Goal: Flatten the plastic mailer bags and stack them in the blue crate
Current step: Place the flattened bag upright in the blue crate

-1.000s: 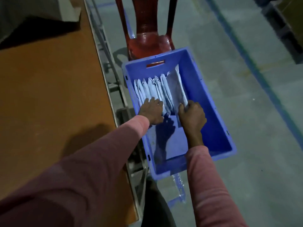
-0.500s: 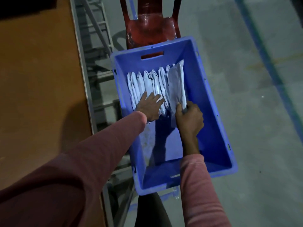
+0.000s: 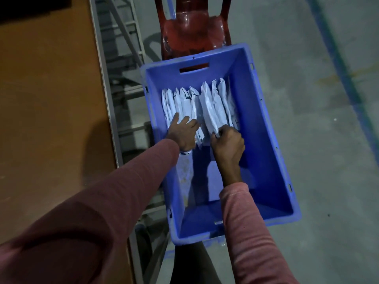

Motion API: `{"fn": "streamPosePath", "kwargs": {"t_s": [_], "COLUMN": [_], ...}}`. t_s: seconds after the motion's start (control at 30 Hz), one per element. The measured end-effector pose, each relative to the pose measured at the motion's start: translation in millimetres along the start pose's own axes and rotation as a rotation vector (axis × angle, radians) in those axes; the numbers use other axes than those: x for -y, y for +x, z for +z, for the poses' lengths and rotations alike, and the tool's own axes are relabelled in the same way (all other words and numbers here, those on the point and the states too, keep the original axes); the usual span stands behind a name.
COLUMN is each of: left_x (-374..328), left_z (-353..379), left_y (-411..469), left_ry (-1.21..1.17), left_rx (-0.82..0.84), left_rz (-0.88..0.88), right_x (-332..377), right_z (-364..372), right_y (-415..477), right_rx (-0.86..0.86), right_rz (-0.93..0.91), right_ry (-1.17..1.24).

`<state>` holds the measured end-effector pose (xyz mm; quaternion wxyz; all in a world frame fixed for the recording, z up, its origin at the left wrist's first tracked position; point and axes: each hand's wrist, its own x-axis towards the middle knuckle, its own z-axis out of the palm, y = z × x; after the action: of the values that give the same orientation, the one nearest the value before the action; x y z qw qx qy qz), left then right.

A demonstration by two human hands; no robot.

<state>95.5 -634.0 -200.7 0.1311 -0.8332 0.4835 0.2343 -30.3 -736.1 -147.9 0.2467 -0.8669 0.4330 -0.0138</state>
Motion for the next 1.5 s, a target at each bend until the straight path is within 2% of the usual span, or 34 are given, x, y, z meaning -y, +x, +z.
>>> {"fn": "streamPosePath", "kwargs": {"t_s": [0.1, 0.27, 0.33, 0.5, 0.6, 0.67, 0.8, 0.87, 1.0, 1.1, 1.37, 1.5], "left_x": [-1, -3, -4, 1, 3, 6, 15, 19, 33, 37, 36, 31], "left_z": [-3, -5, -4, -1, -4, -6, -8, -12, -10, -7, 0, -1], "left_y": [2, 11, 14, 28, 37, 38, 46, 51, 60, 66, 80, 76], "left_ry": [-0.181, -0.812, -0.896, -0.803, -0.683, -0.567, -0.377, -0.370, -0.295, -0.248, -0.130, -0.161], "left_rx": [-0.095, -0.271, -0.279, -0.348, -0.312, -0.299, -0.352, -0.318, -0.263, -0.255, -0.247, -0.266], "left_rz": [-0.021, -0.199, -0.204, -0.131, -0.140, -0.134, -0.061, -0.075, -0.048, -0.025, -0.096, -0.116], "right_x": [3, 10, 10, 7, 6, 4, -8, -18, -34, -41, -46, -42], "right_z": [4, 28, 37, 51, 49, 49, 66, 79, 94, 96, 107, 105], "right_y": [1, 15, 26, 52, 58, 53, 19, 8, 6, 11, 23, 23], "right_rx": [-0.001, 0.046, 0.051, 0.071, 0.078, 0.008, -0.235, -0.185, -0.042, -0.069, -0.084, -0.081], "right_rz": [0.008, -0.050, -0.049, -0.057, -0.058, -0.073, -0.317, -0.368, -0.333, -0.349, -0.341, -0.313], "right_ry": [0.008, -0.036, -0.028, -0.052, -0.122, -0.122, -0.118, -0.108, -0.181, -0.208, -0.256, -0.258]}}
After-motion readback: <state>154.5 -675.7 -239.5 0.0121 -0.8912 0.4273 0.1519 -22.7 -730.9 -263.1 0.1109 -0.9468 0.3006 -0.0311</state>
